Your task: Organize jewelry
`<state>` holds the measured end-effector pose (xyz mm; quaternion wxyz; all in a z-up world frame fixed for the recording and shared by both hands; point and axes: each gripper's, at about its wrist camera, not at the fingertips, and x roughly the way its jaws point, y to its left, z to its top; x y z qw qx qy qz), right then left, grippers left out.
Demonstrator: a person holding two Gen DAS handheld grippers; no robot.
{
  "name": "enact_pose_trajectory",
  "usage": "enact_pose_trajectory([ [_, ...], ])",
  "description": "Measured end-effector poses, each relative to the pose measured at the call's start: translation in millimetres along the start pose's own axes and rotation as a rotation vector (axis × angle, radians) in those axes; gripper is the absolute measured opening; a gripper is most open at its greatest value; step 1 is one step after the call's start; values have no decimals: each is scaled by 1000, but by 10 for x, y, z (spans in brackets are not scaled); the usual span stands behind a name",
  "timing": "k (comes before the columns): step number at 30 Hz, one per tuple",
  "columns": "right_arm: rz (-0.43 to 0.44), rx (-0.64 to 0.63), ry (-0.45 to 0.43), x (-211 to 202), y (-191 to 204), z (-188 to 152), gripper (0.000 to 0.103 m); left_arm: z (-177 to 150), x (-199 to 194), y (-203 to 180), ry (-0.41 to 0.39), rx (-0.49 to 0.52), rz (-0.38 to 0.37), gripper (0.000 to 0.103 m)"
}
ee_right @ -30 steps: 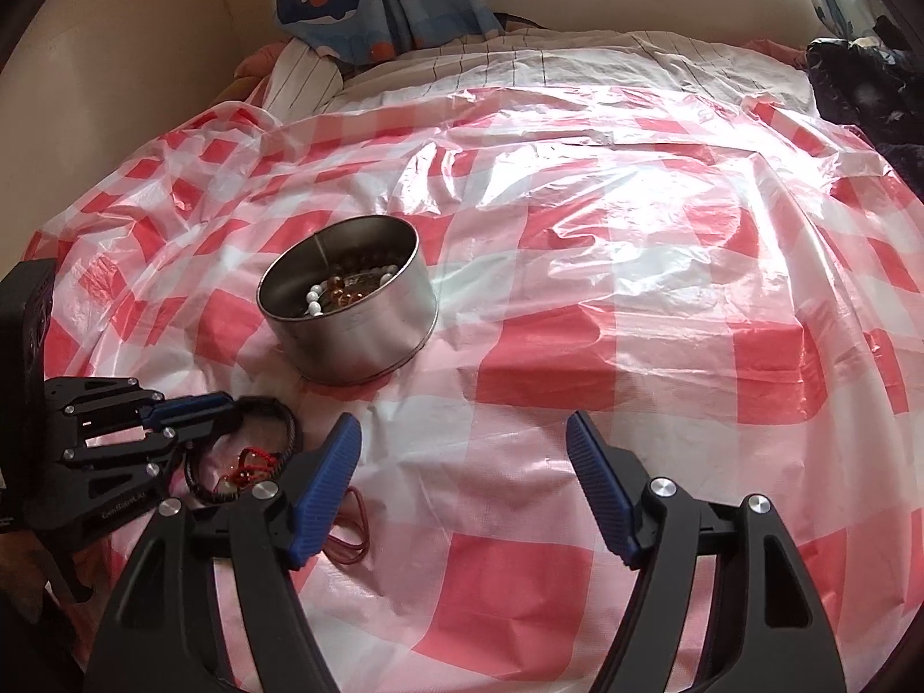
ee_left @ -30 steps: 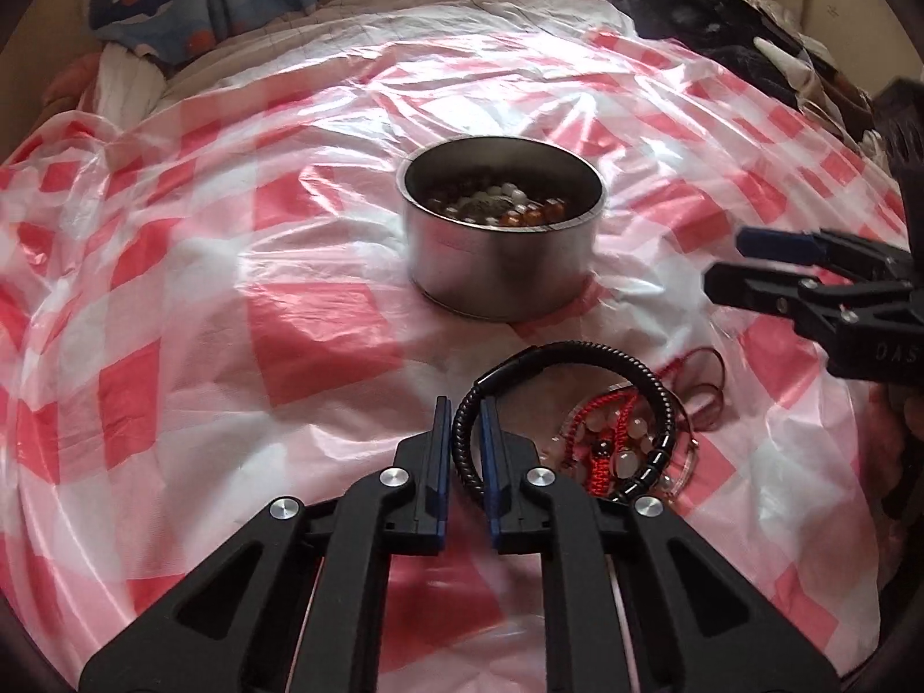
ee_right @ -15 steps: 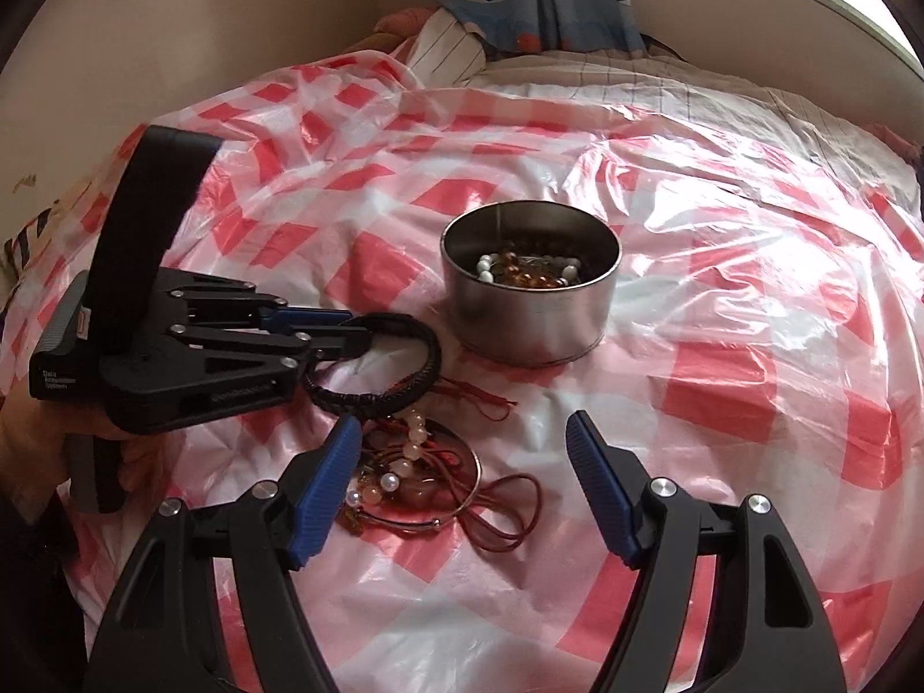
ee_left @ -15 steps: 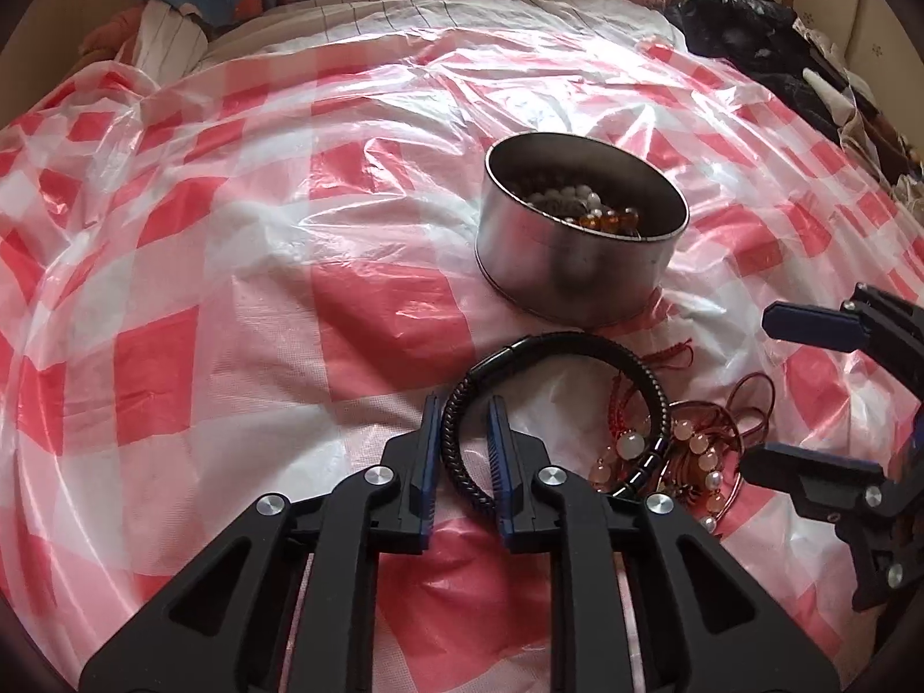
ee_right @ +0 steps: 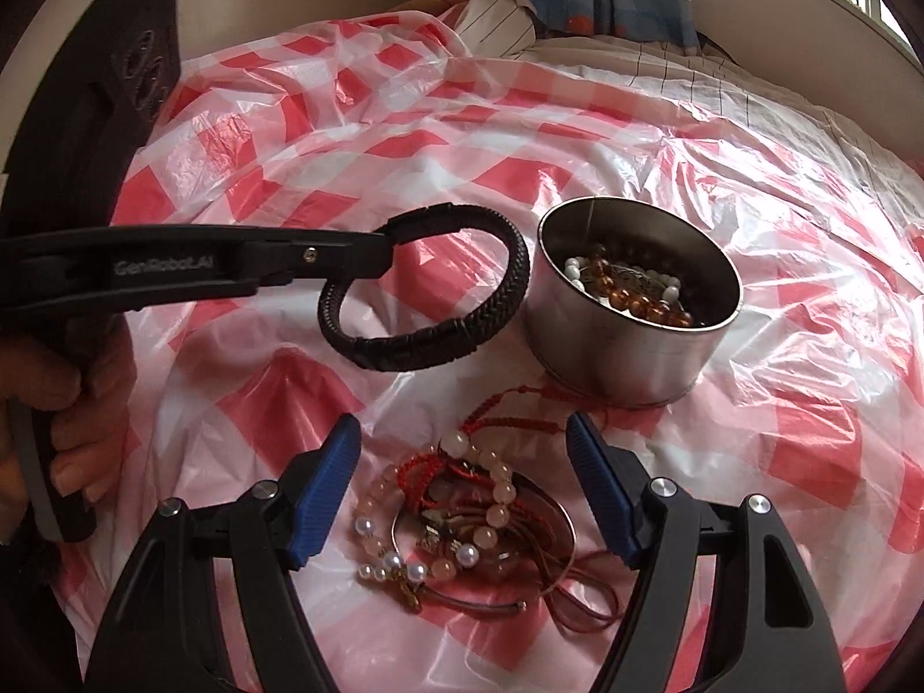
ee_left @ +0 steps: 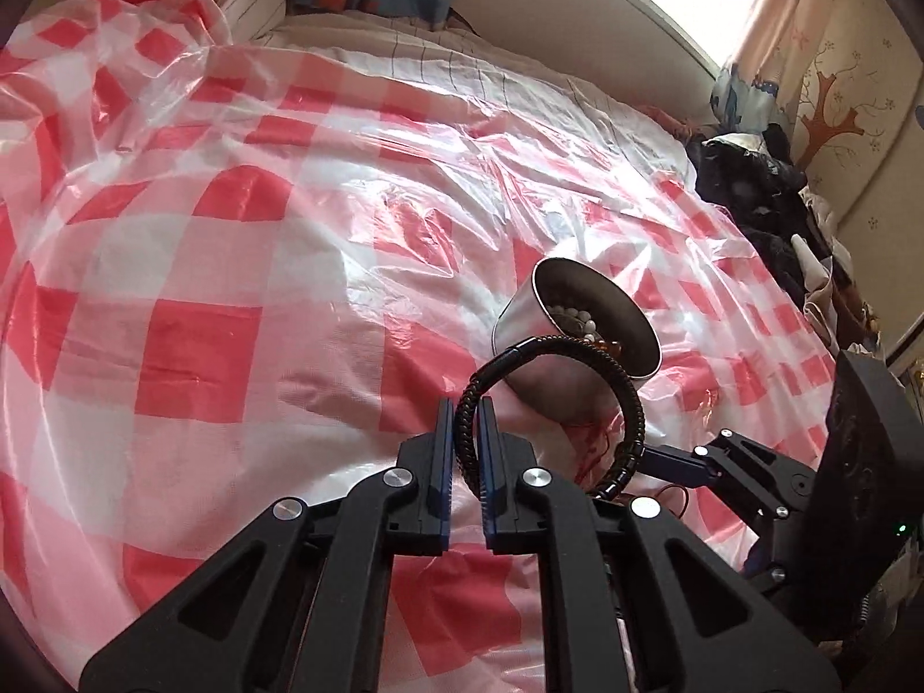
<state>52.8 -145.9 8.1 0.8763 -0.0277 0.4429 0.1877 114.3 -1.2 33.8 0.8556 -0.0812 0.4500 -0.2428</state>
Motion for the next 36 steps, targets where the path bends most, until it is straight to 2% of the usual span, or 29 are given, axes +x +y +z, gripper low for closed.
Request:
enact_pose_trajectory([
  [2, 2, 25, 28, 119, -14, 52, 70, 12, -20, -14, -6, 8, 4, 7],
  [3, 8, 29, 31, 142, -14, 55, 60, 22, -25, -5, -8, 8, 5, 7],
  [4, 16, 37, 31, 143, -30, 47, 37, 29, -29, 2, -10, 6, 7, 7],
  [5, 32, 52, 26, 134, -57, 46, 32, 37, -27, 14, -9, 3, 7, 8],
  [6, 37, 67, 18, 106, -83, 41, 13, 45, -27, 29, -10, -1, 8, 8],
  [7, 49, 82, 12, 66, -109, 35, 6, 50, -21, 35, -9, -3, 10, 9],
  [12, 65, 155, -45, -294, -269, -105, 6, 37, 9, -19, 1, 18, 7, 9],
  [16, 30, 231, -118, -695, -509, -258, 6, -6, 66, -90, 26, 50, 19, 9],
  [18, 2, 265, -137, -794, -639, -289, 6, -47, 149, -107, 68, 71, 44, 9],
  [23, -55, 318, -63, -683, -871, -358, 8, -114, 215, -258, 76, 195, 152, 11],
  [24, -76, 321, -53, -667, -895, -371, 22, -121, 231, -282, 75, 219, 178, 13],
  [25, -97, 322, -55, -673, -905, -383, 47, -125, 244, -300, 76, 236, 191, 14],
  [26, -111, 312, -61, -687, -907, -390, 54, -128, 247, -317, 71, 249, 205, 16],
  [28, -128, 286, -64, -702, -882, -391, 57, -111, 205, -347, 36, 266, 237, 34],
  [29, -132, 280, -59, -686, -874, -393, 60, -103, 178, -356, 15, 273, 247, 47],
  [30, -133, 277, -51, -656, -877, -403, 65, -86, 166, -356, 5, 274, 252, 50],
  [32, -139, 274, -25, -560, -878, -419, 65, -75, 201, -328, 22, 265, 255, 50],
  [34, -155, 261, 2, -471, -869, -433, 65, -103, 300, -296, 73, 262, 249, 50],
  [35, -171, 247, 16, -429, -854, -434, 64, -138, 355, -304, 102, 276, 246, 46],
  [36, -182, 234, 26, -397, -837, -438, 52, -170, 375, -335, 105, 302, 257, 33],
])
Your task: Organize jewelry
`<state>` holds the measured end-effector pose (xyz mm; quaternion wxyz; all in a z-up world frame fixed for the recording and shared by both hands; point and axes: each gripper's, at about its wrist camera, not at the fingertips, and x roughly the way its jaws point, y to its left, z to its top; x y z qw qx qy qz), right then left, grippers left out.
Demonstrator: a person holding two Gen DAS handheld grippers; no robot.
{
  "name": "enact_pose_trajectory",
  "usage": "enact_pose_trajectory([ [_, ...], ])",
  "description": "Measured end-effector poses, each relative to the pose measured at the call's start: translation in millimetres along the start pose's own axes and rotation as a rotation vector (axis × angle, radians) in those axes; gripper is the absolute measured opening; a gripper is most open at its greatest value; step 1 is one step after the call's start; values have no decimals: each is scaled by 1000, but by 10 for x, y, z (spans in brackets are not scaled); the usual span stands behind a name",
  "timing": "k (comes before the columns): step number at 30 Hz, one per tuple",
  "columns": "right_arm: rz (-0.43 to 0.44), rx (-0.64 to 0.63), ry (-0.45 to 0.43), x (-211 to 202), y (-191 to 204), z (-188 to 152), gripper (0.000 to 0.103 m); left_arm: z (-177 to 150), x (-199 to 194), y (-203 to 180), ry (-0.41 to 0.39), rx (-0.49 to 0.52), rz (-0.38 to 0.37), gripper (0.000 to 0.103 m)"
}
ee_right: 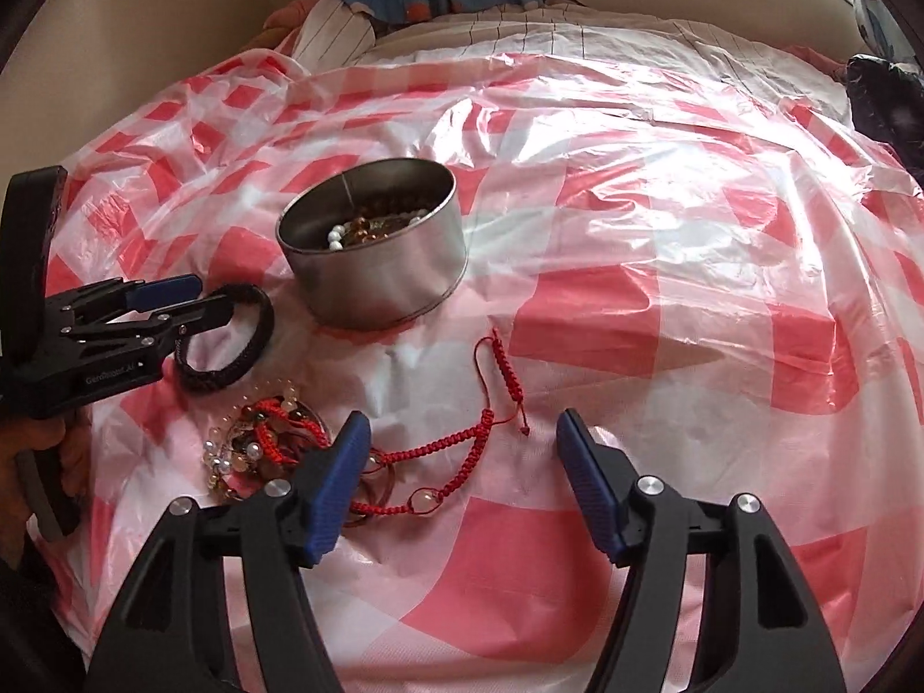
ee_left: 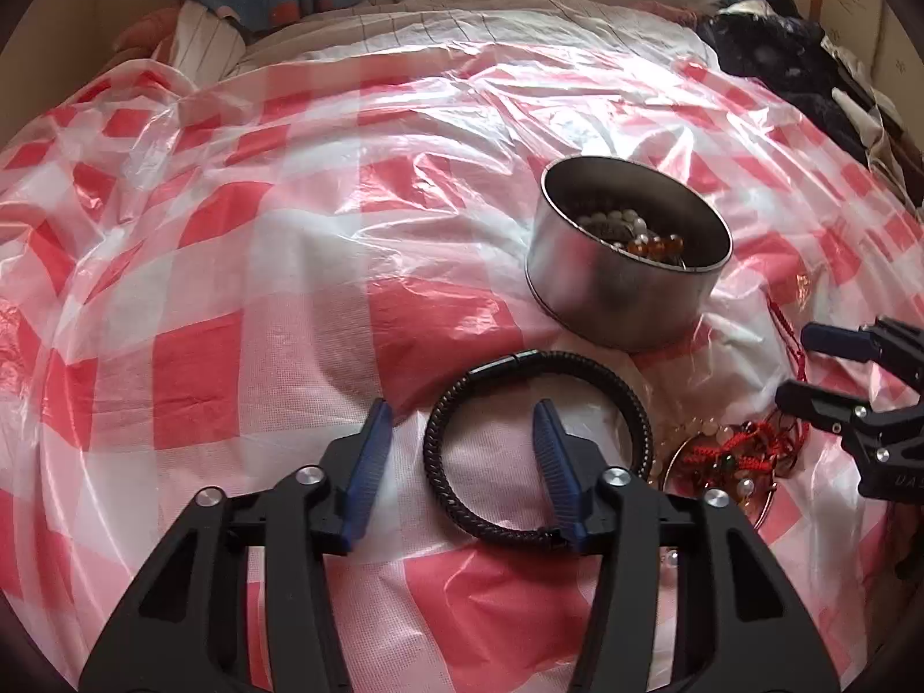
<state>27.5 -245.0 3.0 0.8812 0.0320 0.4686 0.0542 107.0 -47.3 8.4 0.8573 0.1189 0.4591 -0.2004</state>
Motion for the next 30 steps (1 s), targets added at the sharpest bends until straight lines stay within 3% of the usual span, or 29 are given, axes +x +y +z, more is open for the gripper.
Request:
enact_pose_trajectory([
  [1, -9, -6, 4, 8, 12, -7, 26, -2, -2, -45, 1, 32, 14, 27],
  [2, 1, 0, 5, 3, 1, -10, 14, 0, -22, -57, -3, 47, 15, 11],
  [3, 4, 7, -3, -18, -13, -11, 7, 7, -46, -37, -4, 30, -40, 7],
  [5, 0, 19, -46, -118, -43, 4, 5, 22, -128, 4, -30, -25, -127, 7],
  [10, 29, 46, -158, -362, -87, 83, 5, 32, -195, 9, -58, -43, -158, 7],
  [18, 26, 57, -104, -242, -102, 95, 5, 27, -100, -13, -22, -31, -127, 7],
  [20, 18, 66, -62, -159, -132, 67, 18, 18, -57, -17, -4, -27, -116, 7],
  [21, 9, 72, -55, -145, -140, 52, 49, 16, -46, -16, -2, -29, -113, 7],
  [22, -1, 66, -56, -146, -129, 46, 64, 15, -45, -14, -3, -33, -113, 7],
  [26, -8, 26, -30, -68, -53, 25, 64, 7, -5, -30, 10, -20, -100, 8],
  [27, -29, 13, -7, -11, -42, 5, 60, 3, 9, -44, 14, -12, -93, 8],
  [28, -51, -2, 9, 30, -27, -17, 43, 0, 15, -60, 16, -3, -86, 8],
  [29, -48, -9, 16, 44, -20, -25, 34, 2, 16, -74, 17, 5, -81, 8],
  [30, -13, -6, 17, 36, -12, -25, 16, 5, 15, -78, 17, 10, -82, 8],
])
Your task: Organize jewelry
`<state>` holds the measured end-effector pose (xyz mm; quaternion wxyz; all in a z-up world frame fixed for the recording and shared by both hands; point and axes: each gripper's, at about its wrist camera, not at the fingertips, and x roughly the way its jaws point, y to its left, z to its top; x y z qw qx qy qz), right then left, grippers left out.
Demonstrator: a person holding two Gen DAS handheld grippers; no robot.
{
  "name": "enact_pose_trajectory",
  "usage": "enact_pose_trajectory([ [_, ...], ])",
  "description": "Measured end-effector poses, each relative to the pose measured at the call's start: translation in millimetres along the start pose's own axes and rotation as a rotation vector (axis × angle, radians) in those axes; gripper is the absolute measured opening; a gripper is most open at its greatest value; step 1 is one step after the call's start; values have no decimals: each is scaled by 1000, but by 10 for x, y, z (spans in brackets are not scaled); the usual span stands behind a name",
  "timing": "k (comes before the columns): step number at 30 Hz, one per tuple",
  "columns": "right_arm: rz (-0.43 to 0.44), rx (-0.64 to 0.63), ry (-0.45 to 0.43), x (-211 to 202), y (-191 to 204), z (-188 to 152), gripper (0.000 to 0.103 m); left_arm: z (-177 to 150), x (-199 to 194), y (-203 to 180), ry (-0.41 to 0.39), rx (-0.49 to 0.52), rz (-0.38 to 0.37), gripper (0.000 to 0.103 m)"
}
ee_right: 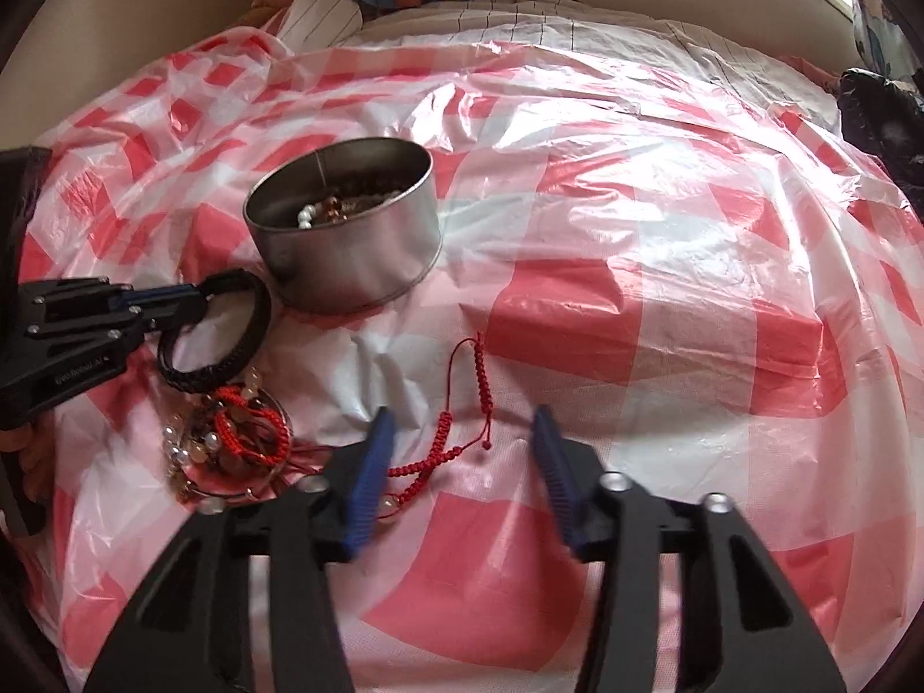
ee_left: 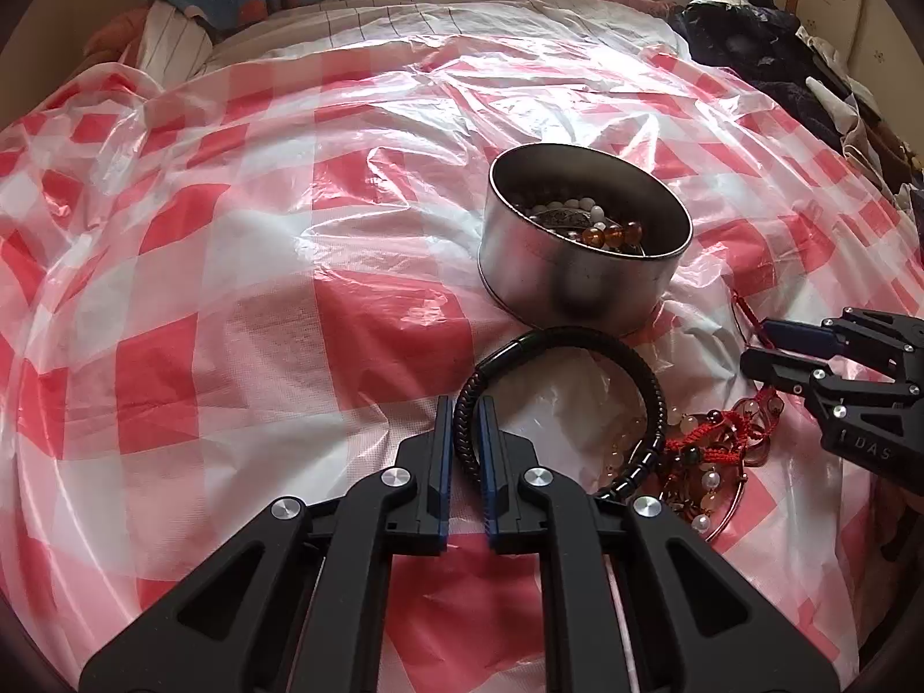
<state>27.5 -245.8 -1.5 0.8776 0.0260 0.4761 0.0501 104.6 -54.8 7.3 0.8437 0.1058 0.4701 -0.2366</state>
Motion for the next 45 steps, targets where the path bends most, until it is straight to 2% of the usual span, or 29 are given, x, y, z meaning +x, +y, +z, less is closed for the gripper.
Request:
enact_pose_trajectory([
  [1, 14, -7, -6, -19, 26, 1, 3, -1, -3, -1, 1, 1, -4, 8],
  [10, 81, 24, -174, -393, -23, 97, 3, 9, -16, -2, -2, 3, -11, 8],
  [15, 78, 50, -158, -355, -73, 121, 3, 2, -2, -7, 1, 3, -7, 8],
  [18, 46, 51, -144, -330, -93, 122, 3, 1, 2, -8, 2, 2, -7, 9],
  [21, 32, 57, -90, -228, -126, 103, 4, -1, 11, -13, 4, 5, -9, 10],
  [23, 25, 62, -57, -156, -133, 74, 24, -4, 18, -22, 7, 8, -14, 13],
  [24, 14, 52, -50, -134, -114, 63, 55, -7, 22, -28, 7, 9, -15, 15],
  [25, -5, 31, -42, -114, -76, 57, 63, -9, 25, -37, 8, 12, -17, 17],
  [27, -10, -1, -20, -58, -8, 35, 63, -15, 29, -56, 9, 21, -12, 17],
  [28, -15, -12, -3, -19, 12, 17, 62, -18, 28, -69, 8, 29, -7, 17],
  [29, -26, -27, 7, 3, 30, -2, 57, -21, 26, -85, 8, 40, -1, 17],
  [30, -31, -36, 10, 2, 41, -9, 30, -18, 16, -101, 7, 52, 0, 12],
  [31, -10, -33, 10, -12, 38, -8, 11, -14, 3, -113, 6, 63, -8, 7],
  [34, 19, -21, -31, -103, 32, 5, 4, 18, -114, -129, -35, 49, -51, 6],
  [36, 57, -4, -95, -238, 17, 48, 4, 52, -207, -91, -68, 18, -80, 6],
  [41, 86, -5, -249, -541, 27, 136, 4, 128, -408, -17, -149, -29, -118, 6],
  [45, 83, 1, -249, -522, 36, 168, 4, 136, -396, -34, -148, -30, -106, 6],
])
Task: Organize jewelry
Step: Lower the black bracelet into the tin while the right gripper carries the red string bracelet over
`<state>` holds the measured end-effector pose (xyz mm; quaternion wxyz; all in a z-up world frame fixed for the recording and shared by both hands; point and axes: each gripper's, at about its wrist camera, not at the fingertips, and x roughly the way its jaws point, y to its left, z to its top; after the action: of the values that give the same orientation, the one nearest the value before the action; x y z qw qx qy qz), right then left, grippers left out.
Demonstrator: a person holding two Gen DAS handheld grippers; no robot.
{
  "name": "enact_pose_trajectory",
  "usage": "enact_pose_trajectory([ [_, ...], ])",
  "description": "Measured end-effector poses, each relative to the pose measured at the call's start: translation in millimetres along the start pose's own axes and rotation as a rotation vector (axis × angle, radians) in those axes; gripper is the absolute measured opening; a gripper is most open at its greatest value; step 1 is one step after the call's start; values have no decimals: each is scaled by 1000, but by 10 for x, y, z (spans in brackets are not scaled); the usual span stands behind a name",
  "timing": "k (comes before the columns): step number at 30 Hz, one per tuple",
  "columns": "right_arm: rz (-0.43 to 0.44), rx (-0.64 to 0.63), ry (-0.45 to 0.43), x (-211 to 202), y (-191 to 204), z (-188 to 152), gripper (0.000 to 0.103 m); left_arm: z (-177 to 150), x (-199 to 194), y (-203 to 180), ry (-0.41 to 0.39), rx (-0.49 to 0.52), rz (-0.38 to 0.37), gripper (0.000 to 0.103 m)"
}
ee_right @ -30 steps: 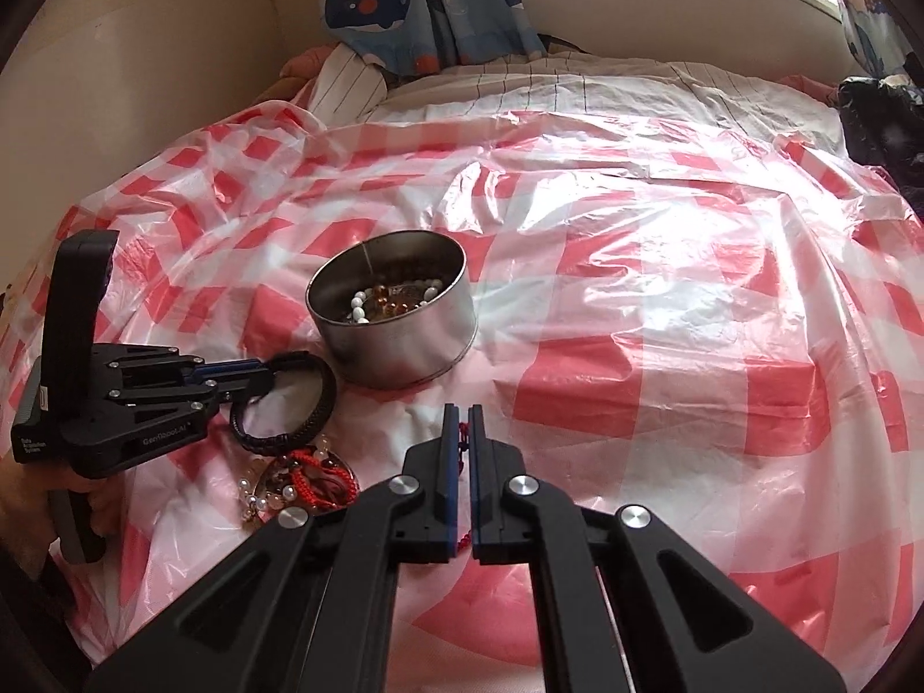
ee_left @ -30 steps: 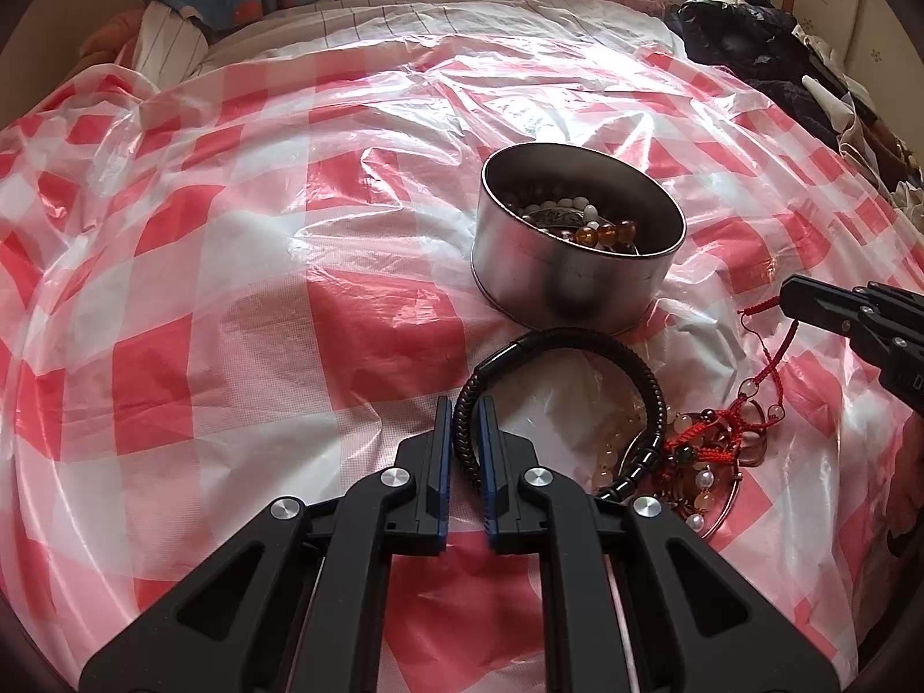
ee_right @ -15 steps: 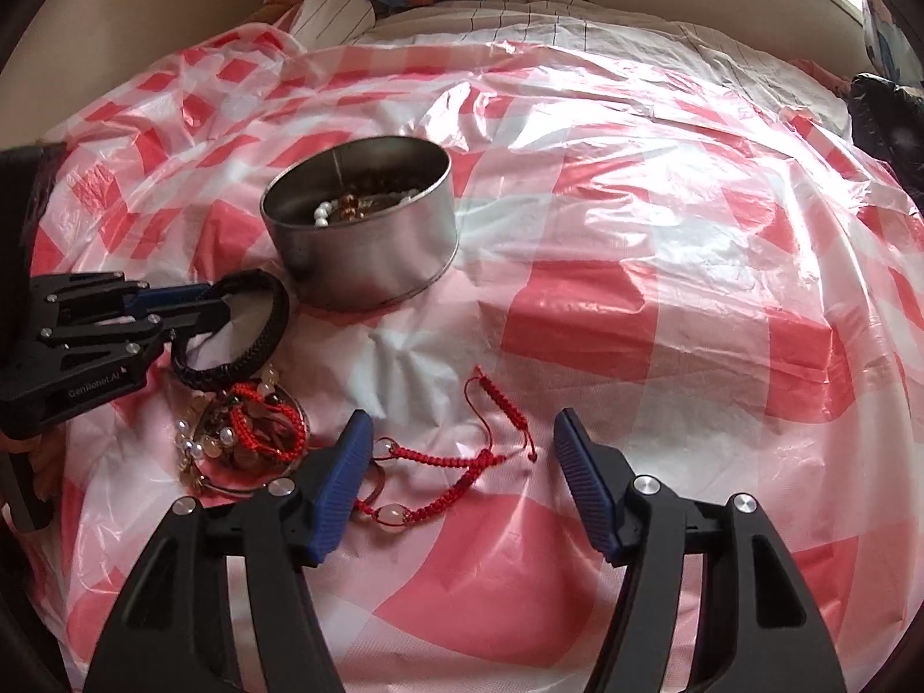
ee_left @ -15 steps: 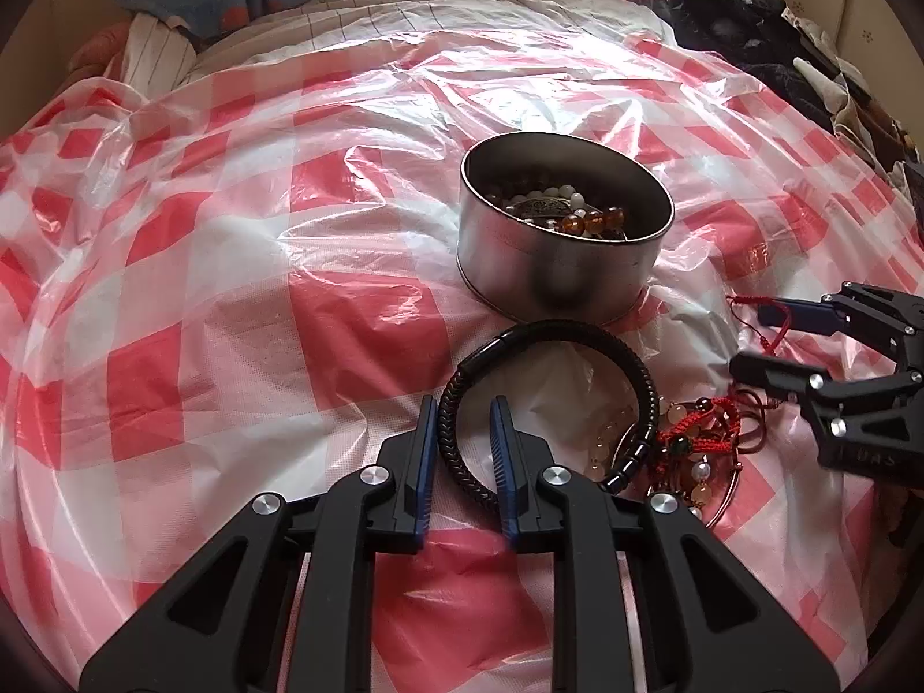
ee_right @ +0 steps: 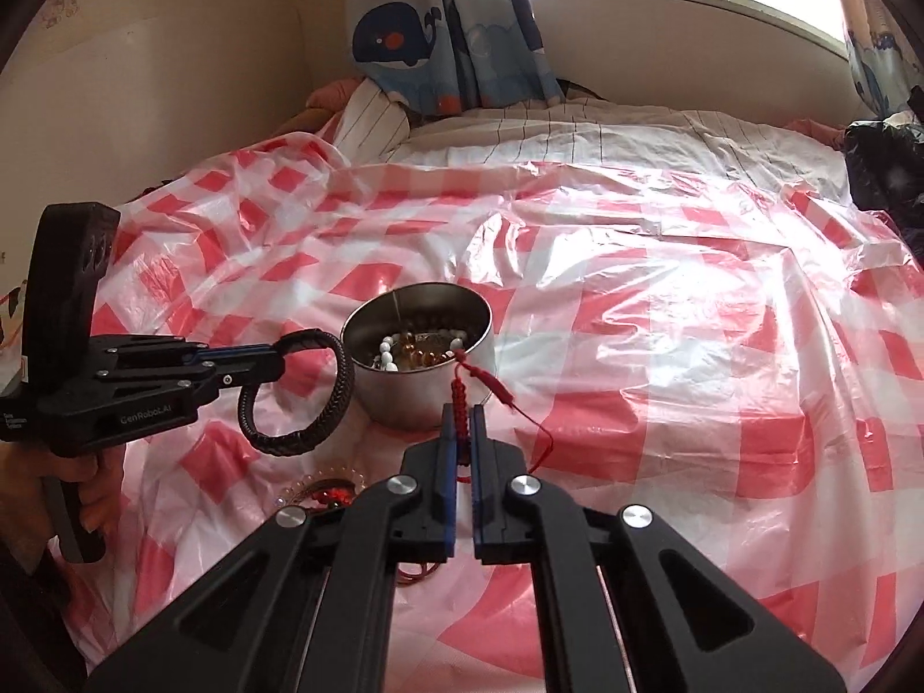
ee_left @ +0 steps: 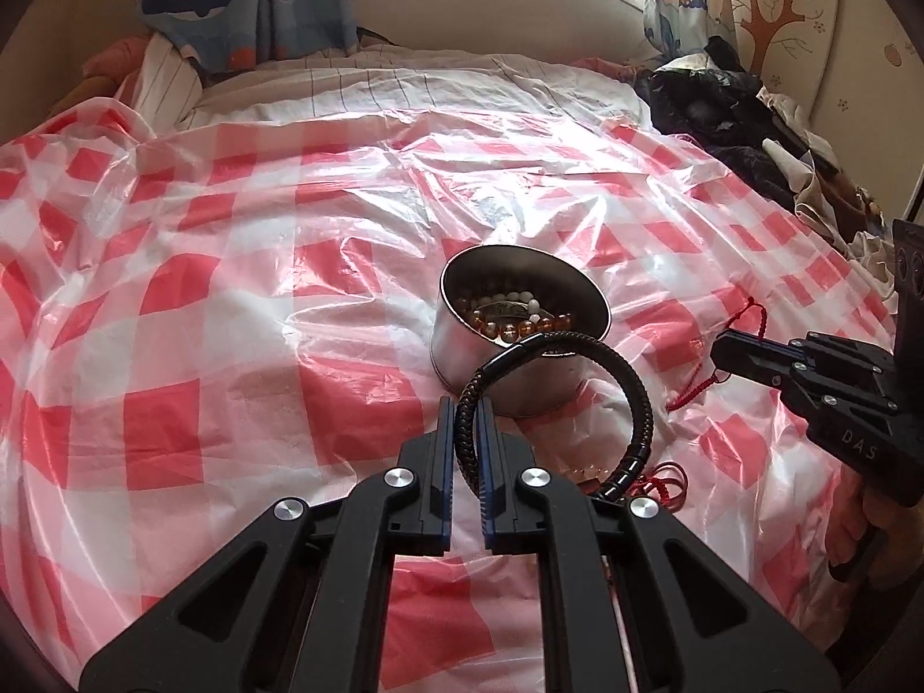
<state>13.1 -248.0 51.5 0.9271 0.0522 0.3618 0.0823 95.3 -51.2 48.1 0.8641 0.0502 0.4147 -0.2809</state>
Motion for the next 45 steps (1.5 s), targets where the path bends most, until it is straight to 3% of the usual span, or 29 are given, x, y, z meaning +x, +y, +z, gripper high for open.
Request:
enact_pose_trajectory([
  [8, 32, -4, -59, -48, 72, 86, 4, 59, -31, -35, -23, -9, 6, 6],
  [20, 116, 32, -168, -34, 100, 461, 4, 422, -28, -125, -83, -1, 35, 6],
  [41, 129, -20, -207, 145, 220, 752, 4, 631, 174, -158, -100, -6, 25, 7],
  [45, 132, -40, -129, 389, 234, 779, 4, 592, 371, -140, -27, -12, 29, 11],
])
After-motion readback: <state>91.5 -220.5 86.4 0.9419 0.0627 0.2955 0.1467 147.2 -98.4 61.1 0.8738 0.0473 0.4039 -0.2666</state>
